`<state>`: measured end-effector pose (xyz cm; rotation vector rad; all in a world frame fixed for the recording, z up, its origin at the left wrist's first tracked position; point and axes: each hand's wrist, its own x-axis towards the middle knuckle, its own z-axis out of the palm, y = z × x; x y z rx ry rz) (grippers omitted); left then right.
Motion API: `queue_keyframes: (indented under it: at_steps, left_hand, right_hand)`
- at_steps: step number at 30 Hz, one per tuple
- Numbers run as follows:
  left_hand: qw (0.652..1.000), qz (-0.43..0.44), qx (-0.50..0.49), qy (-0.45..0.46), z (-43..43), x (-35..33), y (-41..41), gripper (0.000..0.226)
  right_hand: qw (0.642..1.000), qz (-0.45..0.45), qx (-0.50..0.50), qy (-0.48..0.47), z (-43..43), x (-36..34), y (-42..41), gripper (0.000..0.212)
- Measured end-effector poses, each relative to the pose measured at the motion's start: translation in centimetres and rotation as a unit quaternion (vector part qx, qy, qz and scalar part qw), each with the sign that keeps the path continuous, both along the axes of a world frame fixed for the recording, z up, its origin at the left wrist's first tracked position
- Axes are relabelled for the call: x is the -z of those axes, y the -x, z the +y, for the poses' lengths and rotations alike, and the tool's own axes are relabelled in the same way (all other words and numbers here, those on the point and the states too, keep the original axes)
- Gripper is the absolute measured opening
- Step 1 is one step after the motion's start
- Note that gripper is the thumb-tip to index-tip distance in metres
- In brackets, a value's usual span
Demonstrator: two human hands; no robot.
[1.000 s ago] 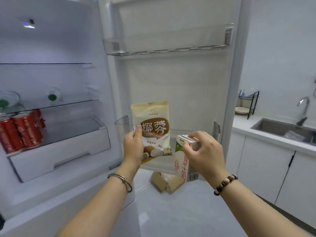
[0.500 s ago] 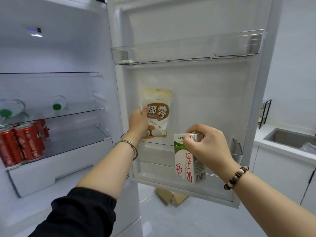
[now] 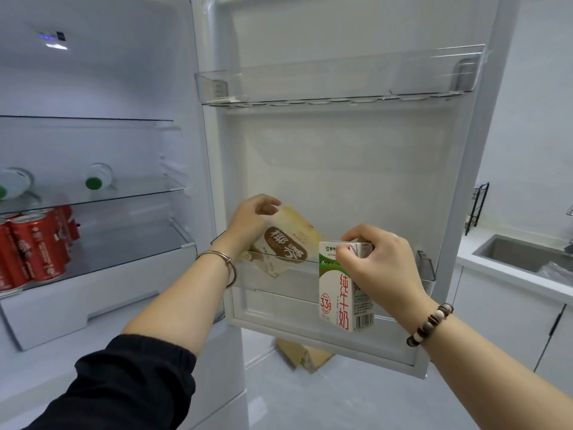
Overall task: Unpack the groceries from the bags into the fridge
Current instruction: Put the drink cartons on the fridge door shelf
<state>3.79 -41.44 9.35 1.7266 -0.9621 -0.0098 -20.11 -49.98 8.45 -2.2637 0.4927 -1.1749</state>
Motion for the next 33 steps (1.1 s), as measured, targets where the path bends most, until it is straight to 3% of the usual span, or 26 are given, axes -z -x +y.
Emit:
queue_keyframes:
  at_steps: [3,5,10,12,15,17,20,24,29,33]
  left_hand:
    - [0.988,-0.099,0.029,-0.117,1.0,0.5,-0.2,0.075]
    - [0.975,-0.114,0.061,-0.180,1.6,0.7,-0.1,0.078]
    - [0.937,0.025,0.272,-0.218,3.2,-0.6,1.6,0.047]
    - [0.926,-0.002,0.282,-0.250,3.1,-1.2,2.5,0.044]
    - [0.936,-0.083,0.208,-0.272,1.6,-1.2,3.4,0.020]
    - [0.962,-0.112,0.135,-0.209,0.7,-0.9,3.6,0.009]
    - [0.993,-0.095,-0.033,-0.058,0.3,-0.8,2.2,0.011]
    - [0.977,-0.066,-0.204,0.016,1.7,-0.6,0.2,0.020]
    - [0.972,-0.008,-0.229,0.050,2.8,-0.2,-0.7,0.051]
    - [0.958,-0.089,-0.265,0.056,2.7,0.6,-1.4,0.029]
  right_hand:
    - [1.000,0.005,0.004,-0.003,-0.2,0.5,-0.2,0.003]
    - [1.000,0.009,0.005,-0.005,-0.3,0.7,-0.3,0.005]
    - [1.000,0.006,0.008,-0.004,-0.4,0.9,-0.2,0.007]
    - [1.000,0.008,0.010,-0.003,-0.4,0.7,-0.2,0.006]
    - [1.000,0.006,0.010,0.001,-0.3,0.5,-0.3,0.005]
    - [1.000,0.005,0.008,-0.001,-0.3,0.4,-0.4,0.005]
    - [1.000,0.003,0.010,-0.004,-0.4,0.3,-0.5,0.004]
    - [1.000,0.007,0.010,-0.003,-0.4,0.2,-0.6,0.005]
    - [1.000,0.008,0.005,0.004,-0.3,-0.1,-1.2,0.004]
    - [1.000,0.007,-0.008,0.001,0.1,0.2,-2.2,0.003]
